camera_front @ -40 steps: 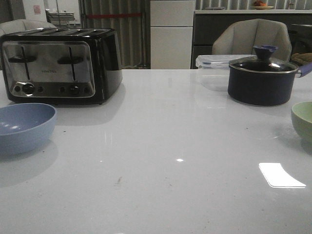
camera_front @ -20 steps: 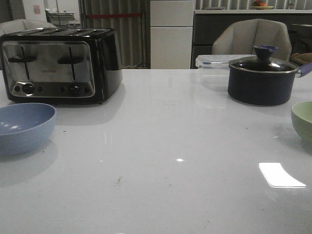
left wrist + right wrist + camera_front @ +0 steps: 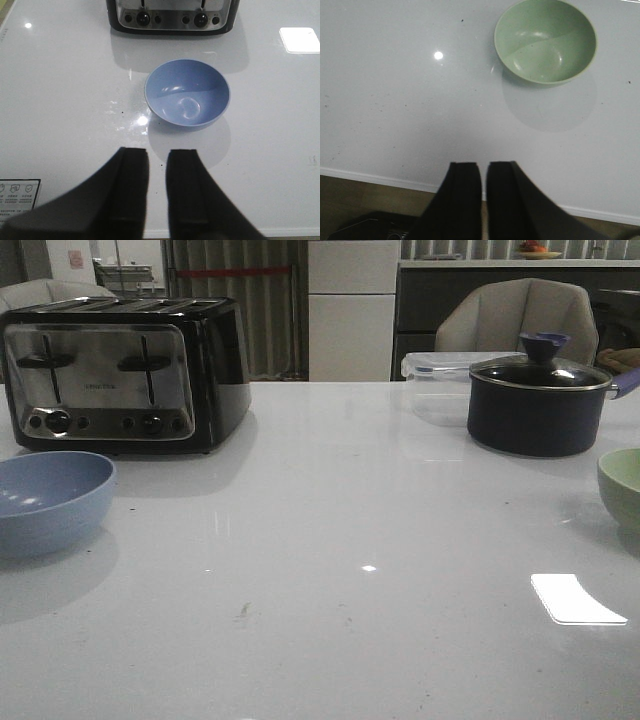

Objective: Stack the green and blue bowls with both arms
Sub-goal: 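Lower the right gripper over the pale green bowl's rim, then grasp the green bowl rim with the right gripper and carry it toward the table center, then open the right gripper and lift it away from the green bowl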

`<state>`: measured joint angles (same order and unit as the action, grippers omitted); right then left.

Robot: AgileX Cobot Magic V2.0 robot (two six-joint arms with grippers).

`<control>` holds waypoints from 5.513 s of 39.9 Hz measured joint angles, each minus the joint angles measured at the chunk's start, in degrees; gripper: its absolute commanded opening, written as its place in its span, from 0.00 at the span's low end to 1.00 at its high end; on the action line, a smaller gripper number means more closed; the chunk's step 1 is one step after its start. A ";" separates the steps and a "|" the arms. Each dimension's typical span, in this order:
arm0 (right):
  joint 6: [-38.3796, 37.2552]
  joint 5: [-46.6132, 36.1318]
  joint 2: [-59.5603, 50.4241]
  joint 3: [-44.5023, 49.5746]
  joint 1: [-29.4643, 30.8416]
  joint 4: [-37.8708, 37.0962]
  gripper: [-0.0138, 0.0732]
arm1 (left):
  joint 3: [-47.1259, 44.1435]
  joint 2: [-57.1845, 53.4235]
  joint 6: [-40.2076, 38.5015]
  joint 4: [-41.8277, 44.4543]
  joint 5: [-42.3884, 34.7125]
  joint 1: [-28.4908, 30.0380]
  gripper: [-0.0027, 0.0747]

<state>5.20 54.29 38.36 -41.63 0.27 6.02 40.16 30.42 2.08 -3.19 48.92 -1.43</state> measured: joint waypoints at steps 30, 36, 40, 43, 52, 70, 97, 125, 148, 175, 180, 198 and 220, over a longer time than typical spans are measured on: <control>-8.01 -2.55 9.59 -4.36 1.34 -6.71 0.77 | 0.00 0.00 2.53 -1.01 -1.99 -17.85 0.78; -8.60 -2.45 16.98 -8.52 6.80 -7.51 0.77 | 0.00 0.00 2.53 -1.03 -1.99 -20.20 0.78; -8.47 -1.75 22.61 -10.89 11.34 -7.39 0.77 | 0.00 0.00 2.53 -1.03 -1.99 -20.31 0.78; -7.92 -1.62 27.38 -12.61 14.30 -6.02 0.77 | 0.00 0.00 2.53 -1.13 -1.99 -20.31 0.78; -3.89 -3.25 41.02 -17.25 18.53 -0.36 0.77 | 0.00 0.00 2.53 -1.13 -2.08 -20.31 0.78; -3.19 -5.51 62.64 -30.08 18.62 0.61 0.77 | 0.00 0.00 2.53 -1.13 -2.08 -20.31 0.78; -0.93 -1.59 72.36 -38.35 18.62 2.24 0.34 | 0.00 0.00 2.53 -1.13 -2.08 -20.31 0.78; 1.48 5.15 65.71 -45.53 2.09 4.34 0.25 | 0.00 0.00 2.53 -1.13 -2.08 -20.31 0.79; 1.64 5.03 68.93 -47.03 -23.19 5.18 0.25 | 0.00 0.00 2.53 -1.13 -2.08 -20.31 0.79; 1.64 5.13 75.58 -47.03 -25.62 1.92 0.25 | 0.00 0.00 2.53 -1.13 -2.08 -20.31 0.79; 1.64 6.22 75.58 -47.03 -25.62 1.47 0.26 | 0.00 0.00 2.53 -1.13 -2.08 -20.31 0.79; 1.64 6.01 75.58 -47.03 -25.62 0.88 0.65 | 0.00 0.00 2.53 -1.13 -2.08 -20.31 0.79; 2.14 -1.16 50.31 -36.87 -28.96 0.88 0.65 | 0.00 0.00 2.53 -1.13 -2.08 -20.31 0.79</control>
<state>7.34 53.13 88.68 -78.50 -28.69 6.90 40.16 30.42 4.61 -4.32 46.85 -21.74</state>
